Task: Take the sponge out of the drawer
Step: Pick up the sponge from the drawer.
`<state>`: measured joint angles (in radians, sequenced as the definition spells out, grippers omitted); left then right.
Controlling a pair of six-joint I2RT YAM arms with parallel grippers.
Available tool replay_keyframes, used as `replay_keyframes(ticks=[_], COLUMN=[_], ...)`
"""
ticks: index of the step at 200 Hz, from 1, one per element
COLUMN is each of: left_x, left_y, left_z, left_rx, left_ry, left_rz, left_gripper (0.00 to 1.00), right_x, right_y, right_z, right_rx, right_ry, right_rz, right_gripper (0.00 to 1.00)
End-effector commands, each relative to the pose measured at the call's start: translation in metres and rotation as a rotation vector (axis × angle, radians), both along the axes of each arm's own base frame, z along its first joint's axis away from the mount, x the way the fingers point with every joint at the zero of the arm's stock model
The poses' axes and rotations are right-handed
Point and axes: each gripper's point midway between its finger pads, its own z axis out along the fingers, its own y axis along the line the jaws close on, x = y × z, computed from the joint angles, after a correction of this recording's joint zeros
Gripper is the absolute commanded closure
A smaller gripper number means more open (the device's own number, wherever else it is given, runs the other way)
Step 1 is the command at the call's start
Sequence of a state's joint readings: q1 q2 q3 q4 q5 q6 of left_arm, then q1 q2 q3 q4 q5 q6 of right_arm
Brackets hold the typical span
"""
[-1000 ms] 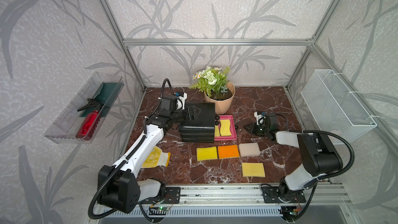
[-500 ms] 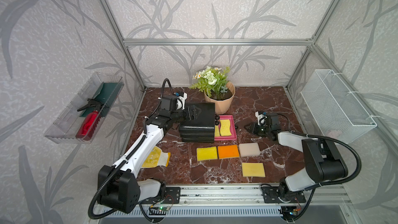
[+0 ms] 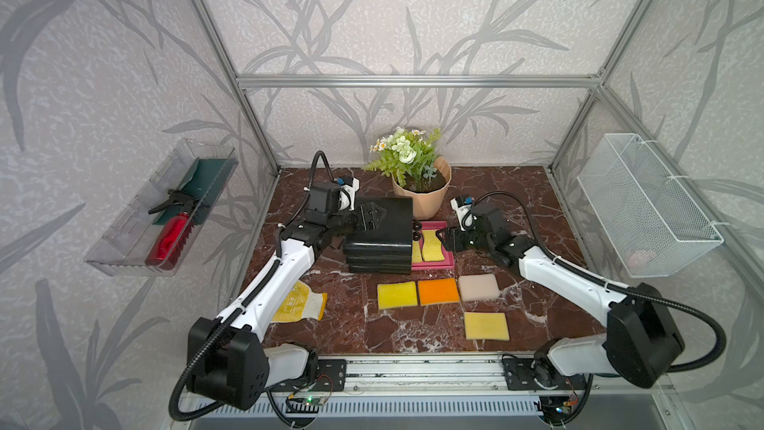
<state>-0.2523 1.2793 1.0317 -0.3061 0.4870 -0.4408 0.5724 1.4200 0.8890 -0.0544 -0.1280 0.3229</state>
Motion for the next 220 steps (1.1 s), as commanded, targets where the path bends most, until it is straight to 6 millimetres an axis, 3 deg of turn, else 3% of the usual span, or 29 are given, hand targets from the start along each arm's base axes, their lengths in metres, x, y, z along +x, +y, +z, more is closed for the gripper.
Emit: replay_keyframes(ticks=[1,28,62,143,220], left_x=[-0.015,-0.016,-0.016,-0.017,-0.017], left_y=[0.006,0.005,0.005,0.004,0.004], left_z=[-0.028,-0.025,-0.023,-0.022,-0.021], left_rx=[0.042,0.038,0.035,0.03,0.028], left_ry=[0.124,0.118,0.113,0.11,0.109], left_rz=[0.011,0.009,0.007,0.005,0.004], left_gripper=[0.17,0.17,0.17,0.17,0.17], right_x=[-0.003,-0.003,0.003,0.01,0.013], right_y=[0.007,0.026,0.034,0.036,0.026], right_z=[-0.029,-0.042,-0.059,-0.095,-0.113], right_rx=[-0.142,-0.214,-0.263,-0.322,-0.425], right_ry=[0.015,-0.018,-0.055,-0.047,-0.035], right_rz=[0.004,0.025,-0.019,-0.09,-0.145], right_gripper=[0.37,0.39,0.44,0.5,0.44])
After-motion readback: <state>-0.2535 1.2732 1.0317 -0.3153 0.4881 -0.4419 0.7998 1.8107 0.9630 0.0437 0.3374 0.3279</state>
